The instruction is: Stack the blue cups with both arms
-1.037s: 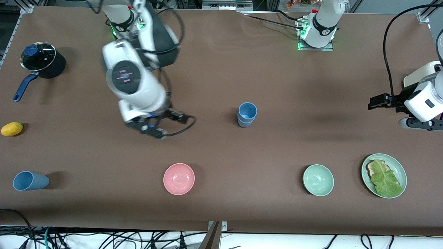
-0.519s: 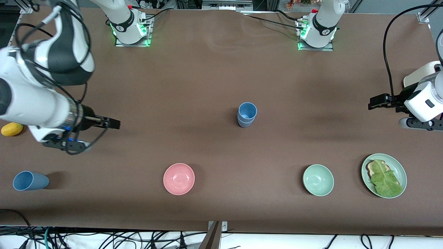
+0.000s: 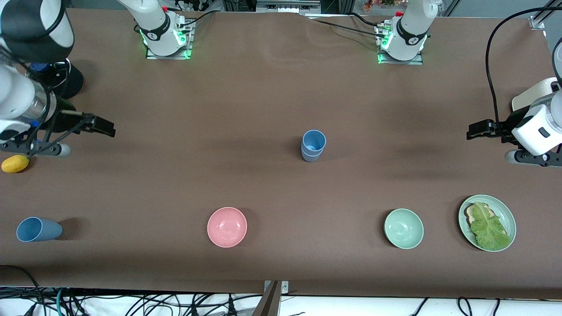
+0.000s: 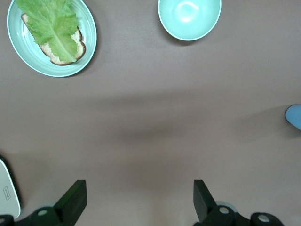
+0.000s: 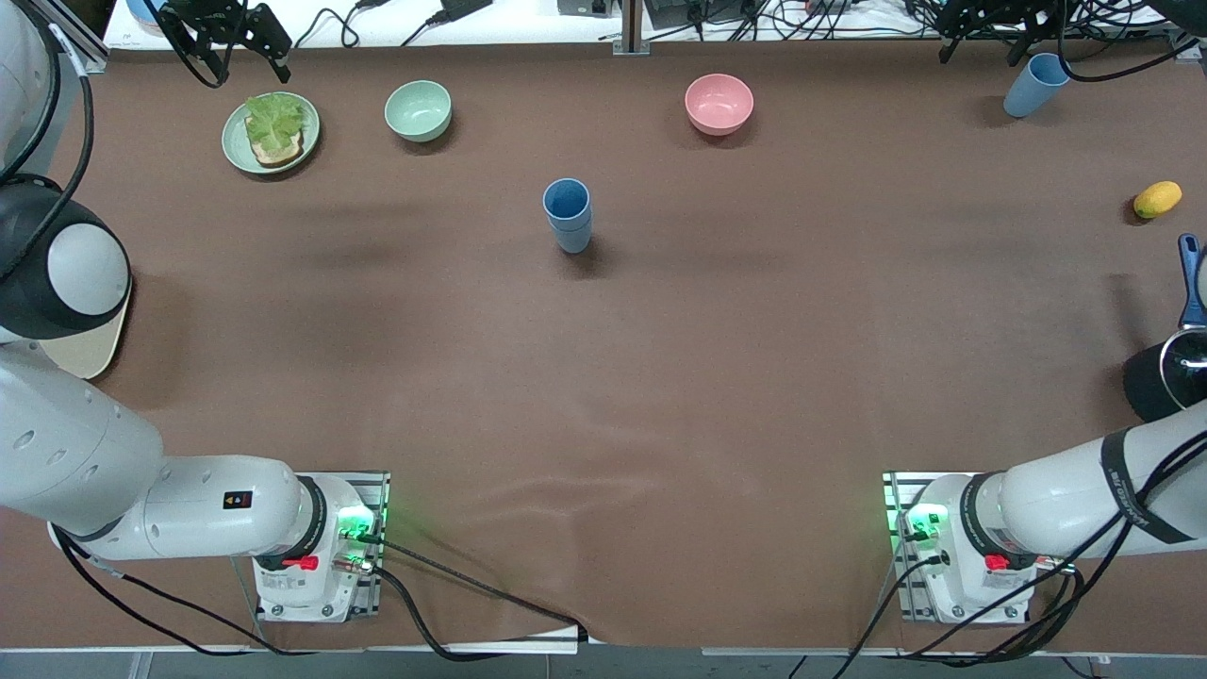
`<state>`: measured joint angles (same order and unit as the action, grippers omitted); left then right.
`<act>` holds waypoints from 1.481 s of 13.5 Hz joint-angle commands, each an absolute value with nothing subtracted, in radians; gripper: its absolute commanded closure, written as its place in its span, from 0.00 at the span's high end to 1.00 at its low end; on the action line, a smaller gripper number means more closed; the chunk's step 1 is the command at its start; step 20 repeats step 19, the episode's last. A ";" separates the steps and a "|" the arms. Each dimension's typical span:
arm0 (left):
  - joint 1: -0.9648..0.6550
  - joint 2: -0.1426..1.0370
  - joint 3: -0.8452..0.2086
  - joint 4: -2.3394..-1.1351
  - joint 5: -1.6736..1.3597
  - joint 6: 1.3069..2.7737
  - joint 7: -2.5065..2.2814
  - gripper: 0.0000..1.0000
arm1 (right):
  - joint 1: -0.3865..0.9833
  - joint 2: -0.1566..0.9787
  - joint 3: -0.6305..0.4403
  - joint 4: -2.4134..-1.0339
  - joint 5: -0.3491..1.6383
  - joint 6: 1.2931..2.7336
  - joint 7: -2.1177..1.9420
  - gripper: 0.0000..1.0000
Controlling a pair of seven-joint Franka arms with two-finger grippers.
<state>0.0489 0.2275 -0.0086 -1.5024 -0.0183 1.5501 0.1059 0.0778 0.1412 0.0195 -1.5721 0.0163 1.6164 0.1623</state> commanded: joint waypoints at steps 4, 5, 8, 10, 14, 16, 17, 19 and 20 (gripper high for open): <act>0.055 0.219 -0.012 -1.511 0.002 1.546 0.129 1.00 | 0.052 0.100 0.041 -1.594 0.002 1.635 0.149 1.00; 0.054 0.219 -0.014 -1.511 0.002 1.546 0.129 1.00 | 0.052 0.101 0.041 -1.594 0.002 1.635 0.150 1.00; 0.055 0.219 -0.012 -1.511 0.002 1.546 0.129 1.00 | 0.051 0.100 0.040 -1.591 -0.005 1.629 0.149 1.00; 0.055 0.219 -0.012 -1.511 0.002 1.546 0.127 1.00 | 0.051 0.101 0.040 -1.572 -0.008 1.599 0.147 1.00; 0.054 0.219 -0.014 -1.511 0.002 1.546 0.129 1.00 | 0.051 0.101 0.026 -1.569 -0.008 1.591 0.121 1.00; 0.055 0.219 -0.012 -1.511 0.002 1.548 0.127 1.00 | 0.051 0.101 0.026 -1.572 -0.008 1.589 0.109 1.00; 0.054 0.219 -0.014 -1.511 0.002 1.548 0.127 1.00 | 0.051 0.101 0.026 -1.572 -0.008 1.589 0.109 1.00; 0.054 0.219 -0.012 -1.511 0.002 1.548 0.129 1.00 | 0.052 0.101 0.026 -1.575 -0.008 1.582 0.113 1.00; 0.054 0.219 -0.012 -1.511 0.002 1.548 0.129 1.00 | 0.052 0.101 0.026 -1.575 -0.008 1.582 0.113 1.00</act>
